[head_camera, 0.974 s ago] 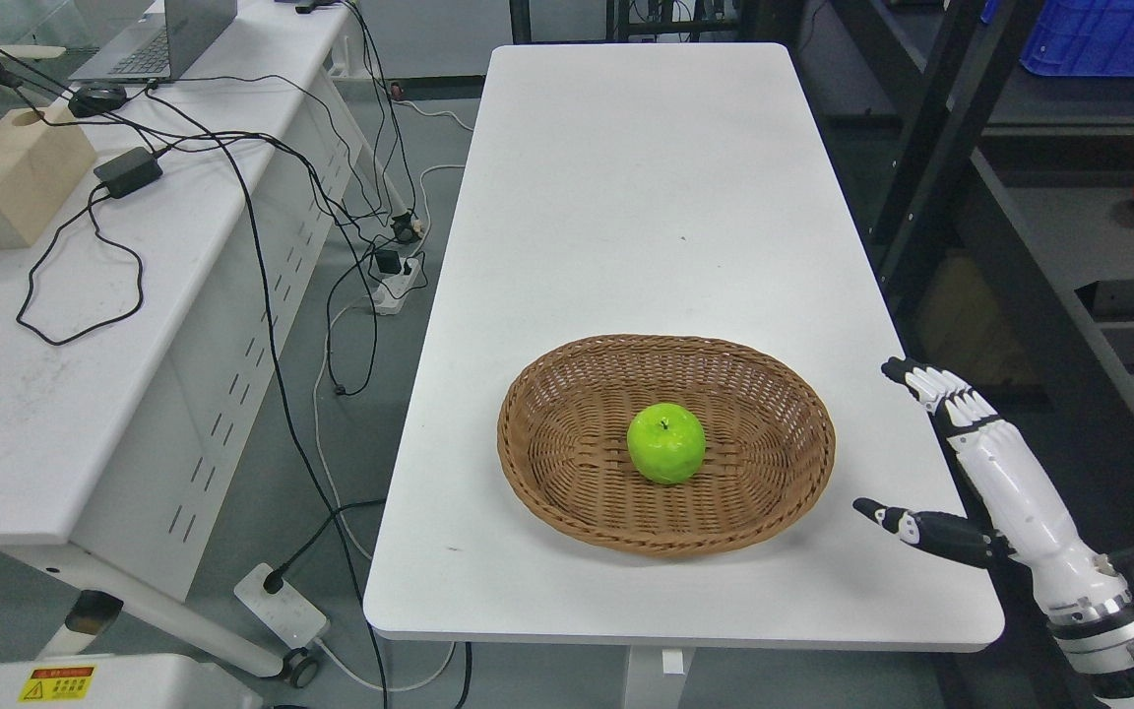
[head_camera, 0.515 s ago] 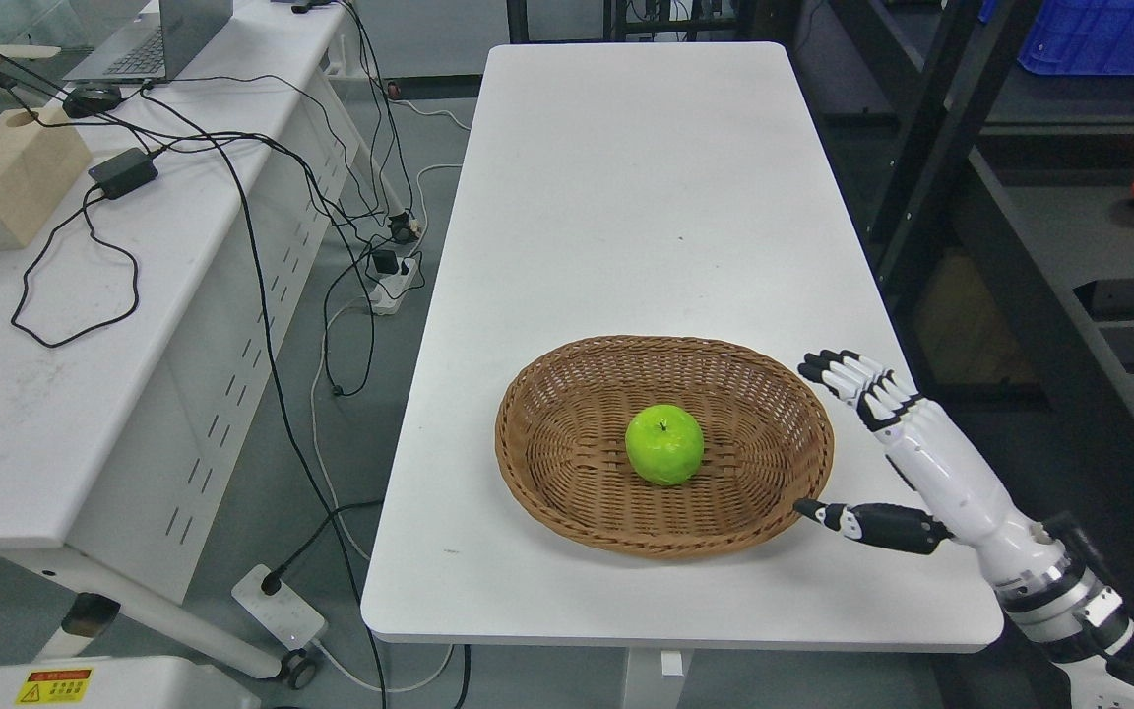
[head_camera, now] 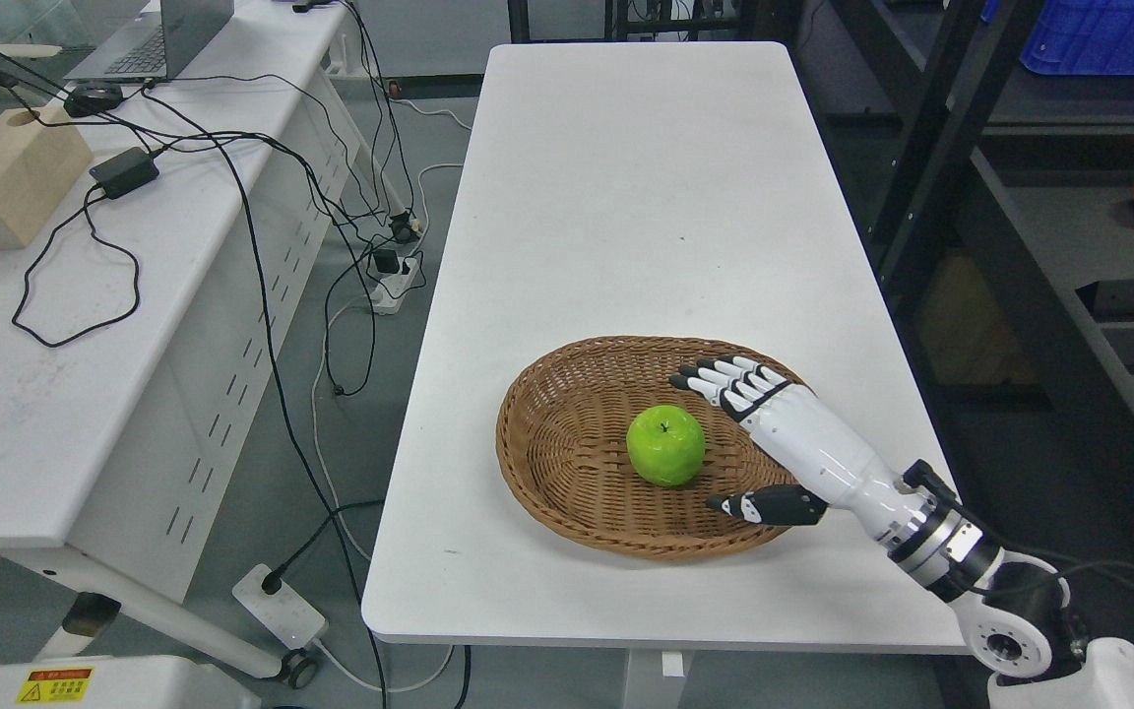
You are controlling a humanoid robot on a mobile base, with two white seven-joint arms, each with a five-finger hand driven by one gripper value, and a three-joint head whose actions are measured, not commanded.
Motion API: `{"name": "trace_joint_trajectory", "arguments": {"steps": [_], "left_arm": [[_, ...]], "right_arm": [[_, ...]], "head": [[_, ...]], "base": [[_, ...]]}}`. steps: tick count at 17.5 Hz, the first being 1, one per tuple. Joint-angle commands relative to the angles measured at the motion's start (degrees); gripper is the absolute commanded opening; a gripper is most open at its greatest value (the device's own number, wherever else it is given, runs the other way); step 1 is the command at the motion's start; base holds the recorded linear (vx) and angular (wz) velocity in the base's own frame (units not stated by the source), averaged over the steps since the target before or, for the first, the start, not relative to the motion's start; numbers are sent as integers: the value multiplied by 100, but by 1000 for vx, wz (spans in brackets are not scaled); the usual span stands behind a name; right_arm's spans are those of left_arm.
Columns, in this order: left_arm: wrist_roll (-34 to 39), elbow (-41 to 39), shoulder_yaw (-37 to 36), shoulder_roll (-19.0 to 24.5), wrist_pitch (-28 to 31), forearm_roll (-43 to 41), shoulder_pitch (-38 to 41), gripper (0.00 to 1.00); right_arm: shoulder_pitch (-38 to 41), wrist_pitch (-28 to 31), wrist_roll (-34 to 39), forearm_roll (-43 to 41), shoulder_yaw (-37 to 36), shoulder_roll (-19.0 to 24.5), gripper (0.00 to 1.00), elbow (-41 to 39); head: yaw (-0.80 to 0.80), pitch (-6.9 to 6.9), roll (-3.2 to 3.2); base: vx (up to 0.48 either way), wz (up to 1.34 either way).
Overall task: Place green apple on left shelf middle layer
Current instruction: 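Reach the right hand over the basket toward the green apple, then close the right hand around the green apple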
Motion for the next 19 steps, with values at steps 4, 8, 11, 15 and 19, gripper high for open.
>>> {"name": "trace_joint_trajectory", "arguments": {"steps": [4, 8, 11, 15, 19], "left_arm": [[7, -1, 0, 100, 5, 0, -2, 100], [7, -1, 0, 100, 5, 0, -2, 100], [-2, -1, 0, 100, 5, 0, -2, 100], [7, -1, 0, 100, -4, 0, -2, 100], [-2, -1, 0, 100, 5, 0, -2, 100]], "right_arm": [[-1017, 118, 142, 768, 1161, 431, 100, 1414], [-1096, 163, 142, 1163, 1293, 431, 100, 1747], [-1202, 224, 151, 1287, 1293, 414, 100, 2012], [-1220, 224, 142, 1313, 1275, 309, 100, 2021], [-1211, 224, 142, 1322, 1267, 273, 98, 2012]], "head": [[0, 0, 0], [0, 0, 0], [0, 0, 0], [0, 0, 0], [0, 0, 0]], "base": [[0, 0], [0, 0], [0, 0], [0, 0], [-6, 0]]}}
